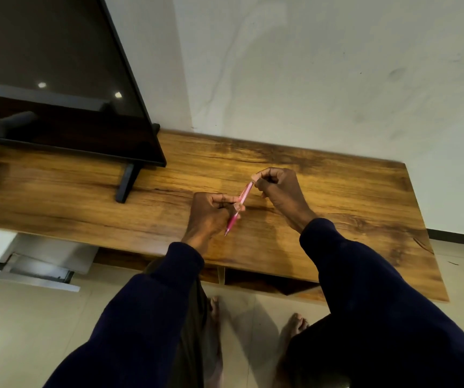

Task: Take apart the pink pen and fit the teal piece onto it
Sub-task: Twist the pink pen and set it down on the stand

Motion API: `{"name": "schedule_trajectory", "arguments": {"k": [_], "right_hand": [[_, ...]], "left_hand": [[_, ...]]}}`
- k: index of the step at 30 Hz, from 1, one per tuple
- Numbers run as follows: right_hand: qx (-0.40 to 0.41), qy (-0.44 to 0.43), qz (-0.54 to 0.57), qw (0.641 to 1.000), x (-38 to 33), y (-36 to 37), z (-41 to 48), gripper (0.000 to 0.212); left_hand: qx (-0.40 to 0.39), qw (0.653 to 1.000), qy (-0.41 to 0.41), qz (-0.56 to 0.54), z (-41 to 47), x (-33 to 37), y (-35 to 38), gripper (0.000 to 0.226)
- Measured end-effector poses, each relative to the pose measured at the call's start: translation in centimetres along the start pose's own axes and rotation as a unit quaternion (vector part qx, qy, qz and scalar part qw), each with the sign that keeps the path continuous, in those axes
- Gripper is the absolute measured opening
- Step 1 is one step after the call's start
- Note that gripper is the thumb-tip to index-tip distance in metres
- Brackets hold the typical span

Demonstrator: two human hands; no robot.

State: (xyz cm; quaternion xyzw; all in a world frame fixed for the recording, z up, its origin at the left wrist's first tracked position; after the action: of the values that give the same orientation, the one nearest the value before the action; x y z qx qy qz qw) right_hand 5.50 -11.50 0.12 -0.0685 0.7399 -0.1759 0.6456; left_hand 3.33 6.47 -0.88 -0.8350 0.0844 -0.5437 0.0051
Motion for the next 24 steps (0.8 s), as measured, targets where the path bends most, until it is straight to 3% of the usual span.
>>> {"name": "schedule_trajectory", "arguments": {"k": [17,21,24], "right_hand": [[0.005,0.01,0.05,0.999,0.0,-0.2,1.0,0.013],[0.106,0.056,0.138,0.983,0.3,-4.5,2.8,0.017],[0.076,0.034,0.03,0.996,0.6,-7.1,3.3,0.012]], "left_hand": [[0.054,0.99,0.081,0.101,0.7,2.6,-0.3,0.018],[0.059,0.98,0.098,0.161,0.2,1.1,-1.1,0.019],[0.057,0.992,0.046,0.105,0.2,-0.9,-2.4,0.021]]}}
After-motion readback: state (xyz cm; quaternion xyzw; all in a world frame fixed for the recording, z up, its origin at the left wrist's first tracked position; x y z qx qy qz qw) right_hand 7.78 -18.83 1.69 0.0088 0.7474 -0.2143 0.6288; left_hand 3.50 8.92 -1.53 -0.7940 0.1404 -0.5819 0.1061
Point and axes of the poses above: each hand's wrist, its own z-axis towards the middle knuckle, its own y-axis out of the palm, x = y × z, the point moved 5 cm from there along z, towards the middle knuckle, and after that the axes turned 4 degrees about -z, right-handed, at the moved point
